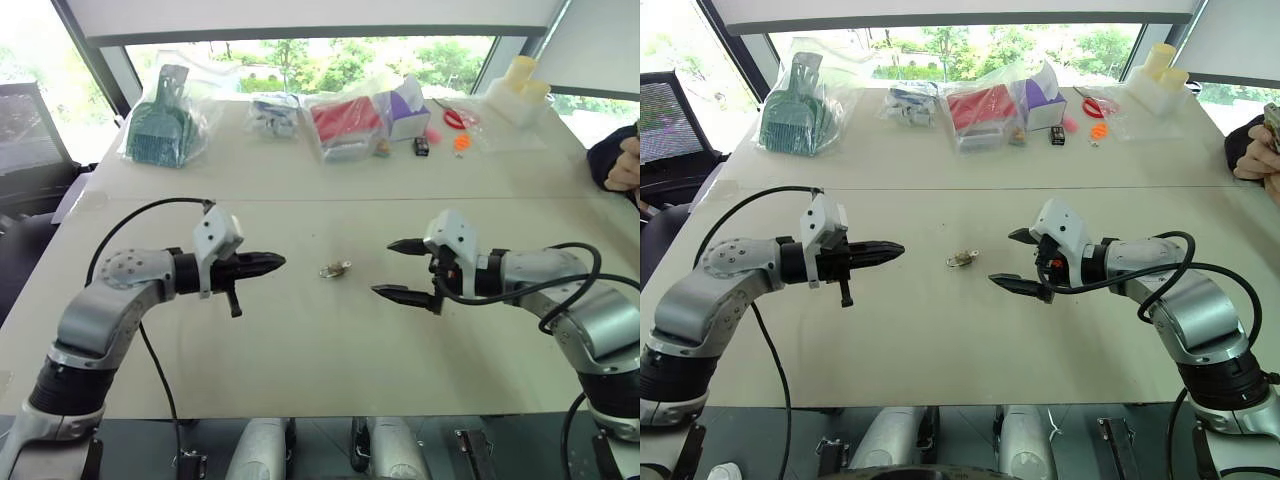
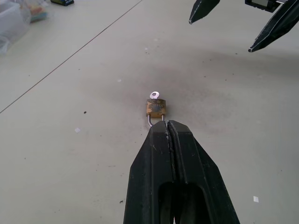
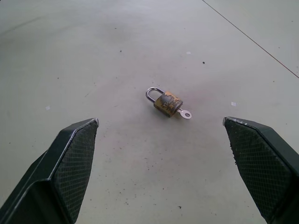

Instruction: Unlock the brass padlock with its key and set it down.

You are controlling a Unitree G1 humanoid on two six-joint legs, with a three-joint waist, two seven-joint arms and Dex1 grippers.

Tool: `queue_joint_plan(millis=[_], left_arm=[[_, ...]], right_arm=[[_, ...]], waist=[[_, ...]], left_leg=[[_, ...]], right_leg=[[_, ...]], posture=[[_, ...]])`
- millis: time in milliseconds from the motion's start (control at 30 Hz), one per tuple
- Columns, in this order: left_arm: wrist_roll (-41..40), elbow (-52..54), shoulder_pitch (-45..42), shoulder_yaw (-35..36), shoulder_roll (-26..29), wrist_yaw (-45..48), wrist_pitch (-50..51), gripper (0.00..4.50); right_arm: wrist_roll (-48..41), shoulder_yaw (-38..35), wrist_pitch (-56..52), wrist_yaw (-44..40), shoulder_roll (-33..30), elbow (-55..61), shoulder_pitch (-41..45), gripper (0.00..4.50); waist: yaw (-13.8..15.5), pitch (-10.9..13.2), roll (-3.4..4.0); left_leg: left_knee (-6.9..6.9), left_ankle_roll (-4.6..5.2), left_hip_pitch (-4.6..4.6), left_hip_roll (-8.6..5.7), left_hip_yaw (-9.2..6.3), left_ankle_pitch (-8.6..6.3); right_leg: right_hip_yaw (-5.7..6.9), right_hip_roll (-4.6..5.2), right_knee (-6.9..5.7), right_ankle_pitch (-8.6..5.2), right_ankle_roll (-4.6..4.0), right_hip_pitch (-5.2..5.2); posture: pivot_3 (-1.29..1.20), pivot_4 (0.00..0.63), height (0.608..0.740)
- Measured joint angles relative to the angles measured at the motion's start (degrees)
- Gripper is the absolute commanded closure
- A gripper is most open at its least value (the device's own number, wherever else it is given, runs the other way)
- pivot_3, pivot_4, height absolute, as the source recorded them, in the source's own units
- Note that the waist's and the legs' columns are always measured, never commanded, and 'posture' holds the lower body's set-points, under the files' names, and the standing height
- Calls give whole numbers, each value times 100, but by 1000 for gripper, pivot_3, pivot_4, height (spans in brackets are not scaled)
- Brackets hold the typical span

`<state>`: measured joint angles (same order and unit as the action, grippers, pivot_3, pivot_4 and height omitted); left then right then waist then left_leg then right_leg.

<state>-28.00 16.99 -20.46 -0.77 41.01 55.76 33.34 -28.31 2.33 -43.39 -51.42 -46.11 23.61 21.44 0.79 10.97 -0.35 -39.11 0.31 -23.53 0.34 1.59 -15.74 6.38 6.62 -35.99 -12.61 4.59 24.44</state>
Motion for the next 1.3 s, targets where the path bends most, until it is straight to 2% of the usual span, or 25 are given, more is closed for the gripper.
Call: queue_joint_plan(millis=[733, 1067, 1167, 1300], left_arm=[[138, -17, 21, -75, -16, -62, -3, 4500], [626, -396, -164, -575, -483, -106, -564, 4500], [767, -732, -253, -669, -826, -226, -828, 3637], [1239, -1416, -371, -1069, -1311, -351, -1444, 1868]], right_arm=[[0, 156, -71, 46, 3, 73, -2, 61], [8, 155, -68, 215, 4, 120, -58, 61], [7, 140, -69, 308, 7, 190, -98, 0], [8, 121, -68, 446, 19, 261, -158, 0]], waist=[[7, 1, -1], [4, 1, -1], [17, 1, -1], [13, 1, -3]], left_leg=[[0, 0, 0, 0, 0, 0], [0, 0, 0, 0, 1, 0], [-1, 0, -1, -1, 1, 0], [-2, 0, -1, -2, 2, 0]], right_leg=[[0, 1, 0, 0, 0, 0], [0, 1, 0, 1, 0, 0], [0, 1, 0, 1, 0, 0], [0, 1, 0, 1, 0, -1]], posture=[[0, 150, 740], [0, 150, 740], [0, 150, 740], [0, 150, 740]])
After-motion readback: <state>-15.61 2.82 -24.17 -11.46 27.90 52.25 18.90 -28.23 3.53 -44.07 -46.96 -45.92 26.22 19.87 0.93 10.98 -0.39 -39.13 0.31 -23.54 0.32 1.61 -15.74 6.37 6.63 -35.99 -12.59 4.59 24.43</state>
